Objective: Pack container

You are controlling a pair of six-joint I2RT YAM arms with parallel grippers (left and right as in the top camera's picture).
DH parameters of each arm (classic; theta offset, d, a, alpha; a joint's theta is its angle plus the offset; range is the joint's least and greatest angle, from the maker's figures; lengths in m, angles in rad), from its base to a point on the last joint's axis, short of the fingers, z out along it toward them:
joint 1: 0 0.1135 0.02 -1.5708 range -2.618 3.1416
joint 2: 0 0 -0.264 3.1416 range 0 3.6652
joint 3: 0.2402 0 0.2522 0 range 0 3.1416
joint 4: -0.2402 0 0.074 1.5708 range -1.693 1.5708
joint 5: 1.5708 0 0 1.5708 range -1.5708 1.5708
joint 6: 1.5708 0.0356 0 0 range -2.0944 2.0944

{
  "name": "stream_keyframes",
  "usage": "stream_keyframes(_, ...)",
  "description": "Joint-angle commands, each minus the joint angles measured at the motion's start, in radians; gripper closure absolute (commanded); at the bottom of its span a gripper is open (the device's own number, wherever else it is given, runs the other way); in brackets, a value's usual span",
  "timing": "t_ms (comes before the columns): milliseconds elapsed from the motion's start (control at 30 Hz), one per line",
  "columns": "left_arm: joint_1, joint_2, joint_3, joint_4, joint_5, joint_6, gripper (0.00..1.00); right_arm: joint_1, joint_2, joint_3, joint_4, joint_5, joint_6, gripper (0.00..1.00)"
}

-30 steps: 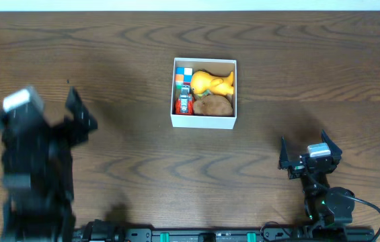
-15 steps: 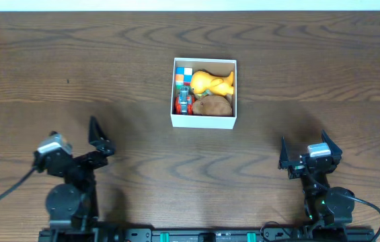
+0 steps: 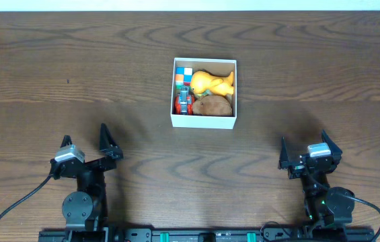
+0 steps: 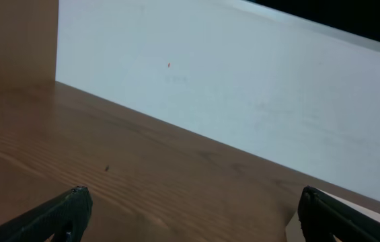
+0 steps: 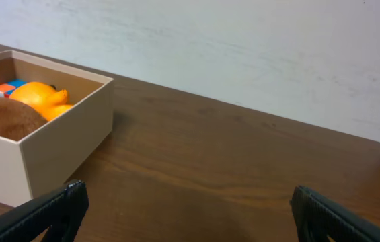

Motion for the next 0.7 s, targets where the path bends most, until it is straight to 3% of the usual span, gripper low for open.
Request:
stream_keyframes(0,-0.003,-0.017,-0.013,0.006,0.003,0.005,0.02,-0.013,-0.005,-0.002,-0.004,0.003,0.018,0.01)
stream_keyframes(433,-0.003,-0.060,-0.086,0.015,0.029,0.006,0.02,-0.013,-0.005,-0.002,-0.004,0.003,0.018,0.01)
stream_keyframes(667,-0.003,-0.060,-0.086,-0.083,0.080,0.006,0.02,-0.013,-0.005,-0.002,-0.004,0.003,0.018,0.01)
